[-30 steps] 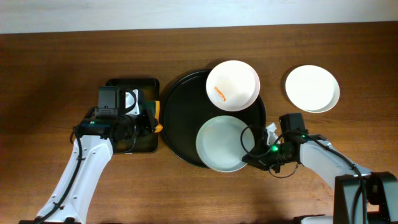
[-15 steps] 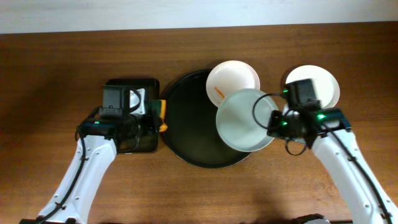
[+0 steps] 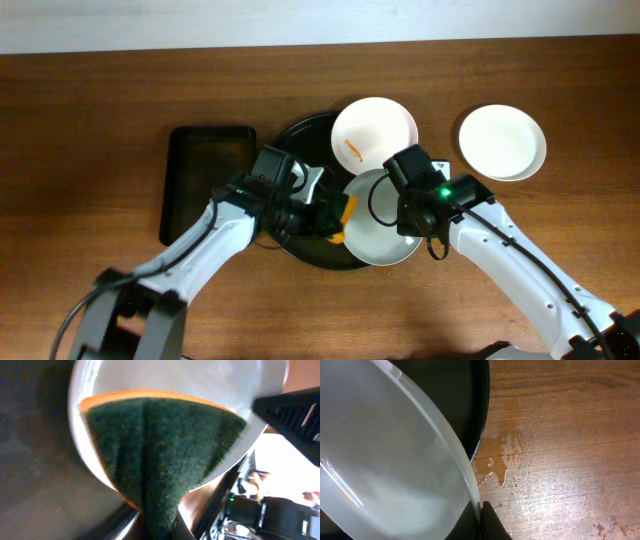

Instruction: Clean dirty plates on tray and stack at the side

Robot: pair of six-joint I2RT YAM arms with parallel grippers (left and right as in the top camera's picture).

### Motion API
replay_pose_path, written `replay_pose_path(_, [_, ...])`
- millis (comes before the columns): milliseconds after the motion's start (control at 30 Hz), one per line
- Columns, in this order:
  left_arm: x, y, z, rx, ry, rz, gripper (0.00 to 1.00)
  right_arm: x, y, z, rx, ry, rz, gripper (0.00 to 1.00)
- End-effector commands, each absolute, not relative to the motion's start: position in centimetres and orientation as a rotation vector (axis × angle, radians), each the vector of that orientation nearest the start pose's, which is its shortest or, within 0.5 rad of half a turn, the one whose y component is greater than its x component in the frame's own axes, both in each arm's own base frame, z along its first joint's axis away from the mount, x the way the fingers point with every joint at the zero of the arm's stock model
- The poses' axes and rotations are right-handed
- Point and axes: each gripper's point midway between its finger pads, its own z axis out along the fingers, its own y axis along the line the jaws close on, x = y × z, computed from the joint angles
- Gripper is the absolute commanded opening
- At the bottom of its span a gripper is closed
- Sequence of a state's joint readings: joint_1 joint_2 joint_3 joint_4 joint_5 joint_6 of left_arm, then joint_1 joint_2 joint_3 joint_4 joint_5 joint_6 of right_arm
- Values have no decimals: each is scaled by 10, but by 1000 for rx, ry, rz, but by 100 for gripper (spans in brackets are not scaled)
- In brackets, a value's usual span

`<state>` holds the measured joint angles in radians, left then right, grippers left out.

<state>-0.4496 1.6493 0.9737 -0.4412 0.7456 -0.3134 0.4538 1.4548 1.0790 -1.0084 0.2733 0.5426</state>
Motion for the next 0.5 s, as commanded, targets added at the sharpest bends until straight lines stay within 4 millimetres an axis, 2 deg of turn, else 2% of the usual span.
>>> replay_pose_path(0, [263, -285, 105, 505, 2634, -1548, 0, 278, 81, 109, 176, 2816, -237, 4])
replay_pose_path(133, [257, -285, 89, 402, 2740, -1565, 0, 278, 81, 109, 176, 2816, -237, 4])
replay_pose_path(233, [266, -288, 75, 418, 2745, -1449, 0, 278, 81, 109, 176, 2816, -236, 4])
replay_pose_path(367, [259, -311, 78, 507, 2694, -1456, 0, 276, 83, 108, 175, 2824, -220, 4])
replay_pose_path(467, [260, -317, 61, 503, 2735, -1255, 0, 275, 86, 107, 174, 2836, -193, 4])
